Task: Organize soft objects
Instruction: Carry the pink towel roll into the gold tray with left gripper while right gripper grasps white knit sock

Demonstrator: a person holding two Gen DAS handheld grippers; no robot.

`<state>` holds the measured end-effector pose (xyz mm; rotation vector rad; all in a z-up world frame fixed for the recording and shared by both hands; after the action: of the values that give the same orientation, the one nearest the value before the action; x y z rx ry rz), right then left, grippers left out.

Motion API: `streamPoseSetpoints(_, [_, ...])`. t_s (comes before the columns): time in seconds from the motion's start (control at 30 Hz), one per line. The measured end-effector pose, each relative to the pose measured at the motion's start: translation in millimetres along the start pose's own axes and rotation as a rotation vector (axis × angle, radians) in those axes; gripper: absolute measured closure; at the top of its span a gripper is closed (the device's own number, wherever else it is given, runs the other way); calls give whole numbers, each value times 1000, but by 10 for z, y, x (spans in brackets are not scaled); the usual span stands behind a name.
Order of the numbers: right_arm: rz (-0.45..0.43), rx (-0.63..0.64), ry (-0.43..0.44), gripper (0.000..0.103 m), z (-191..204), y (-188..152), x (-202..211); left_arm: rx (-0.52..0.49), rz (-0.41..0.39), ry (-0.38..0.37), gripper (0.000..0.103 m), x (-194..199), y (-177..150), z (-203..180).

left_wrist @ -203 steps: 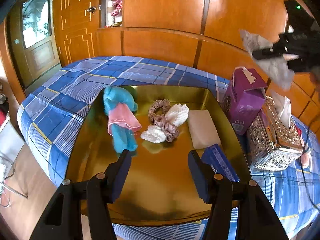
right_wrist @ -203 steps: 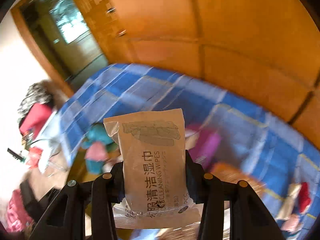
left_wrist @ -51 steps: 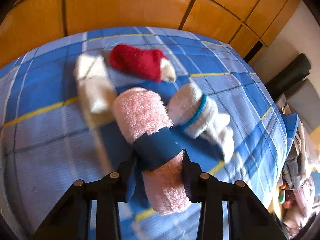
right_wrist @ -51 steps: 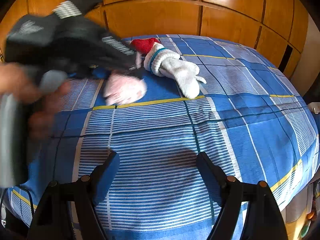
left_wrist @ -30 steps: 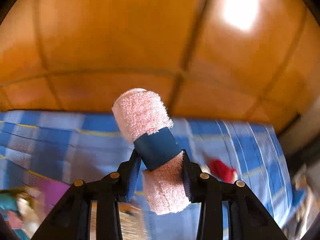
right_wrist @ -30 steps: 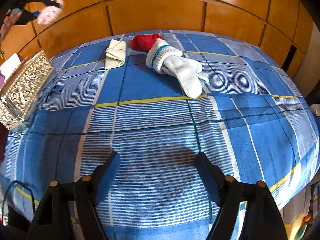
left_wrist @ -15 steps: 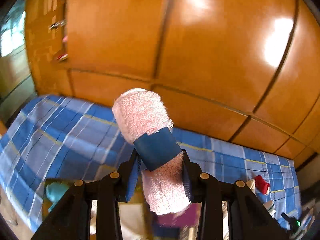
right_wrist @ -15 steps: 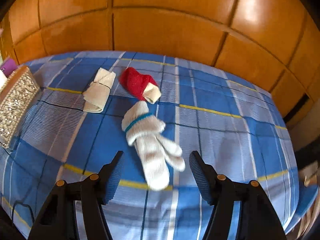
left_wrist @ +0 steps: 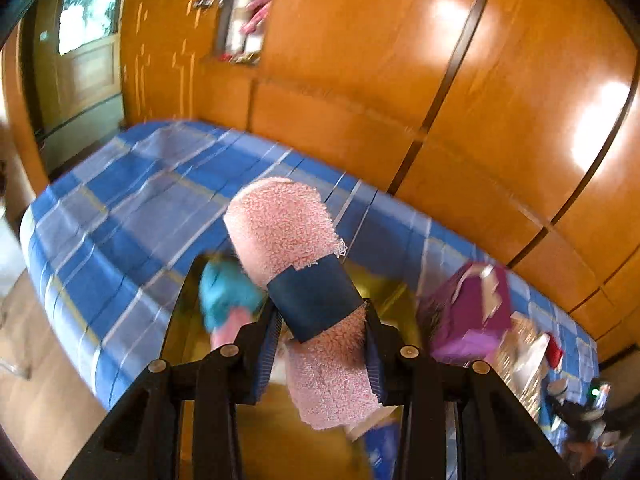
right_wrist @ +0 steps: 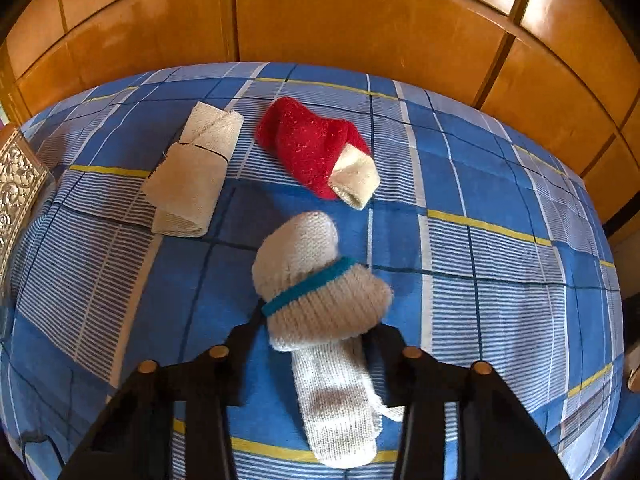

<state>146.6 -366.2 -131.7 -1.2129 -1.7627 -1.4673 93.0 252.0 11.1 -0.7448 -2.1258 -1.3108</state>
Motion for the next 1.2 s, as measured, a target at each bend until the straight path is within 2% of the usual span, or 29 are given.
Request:
streamPoseSetpoints(0.1, [20,-30,-4,66,38,-50,35,24,46,6,64,-41,-311,135])
streamPoseSetpoints(0.2, [61,-110,35,65,6,-110,55,44,102,7,64,-159,-594,185])
streamPoseSetpoints(0.3, [58,-144,30,65,15,-152,61,54,156,-4,64,-315,-844,189])
streamPoseSetpoints(0.43, [40,-133,1,65,70,-178,81,37,184,-6,62,-475,-981,147])
streamPoseSetpoints(0.6, [44,-148,-20,65,82,-173,83,24,208,0,53,-620,-1016,118])
streamPoseSetpoints(0.7, [39,-138,-51,66,130,-170,92,5,176,23,42,-593,-1000,84])
streamPoseSetpoints(0.87, [26,-134,-81,66,163,-181,102,-55,95,86,42,-449,-996,7])
streamPoseSetpoints(0.97, [19,-135,-93,66,172,-190,105,-110,41,116,37,-328,-993,-60])
streamPoseSetpoints(1.2, [26,-177,-110,69,204,-213,148,-189,-29,111,35,-116,-1006,-226])
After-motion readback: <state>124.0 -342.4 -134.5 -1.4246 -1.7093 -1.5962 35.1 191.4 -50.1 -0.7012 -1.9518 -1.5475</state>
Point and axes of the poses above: each gripper's, at about its wrist camera, not at the fingertips, and x roughly against the way its jaws point, z to its left, y to its top, the point moved 1 cm from there along -x, roughly the way its jaws point, and after that the axes turned 11 degrees about -y, right-handed, at the moved point
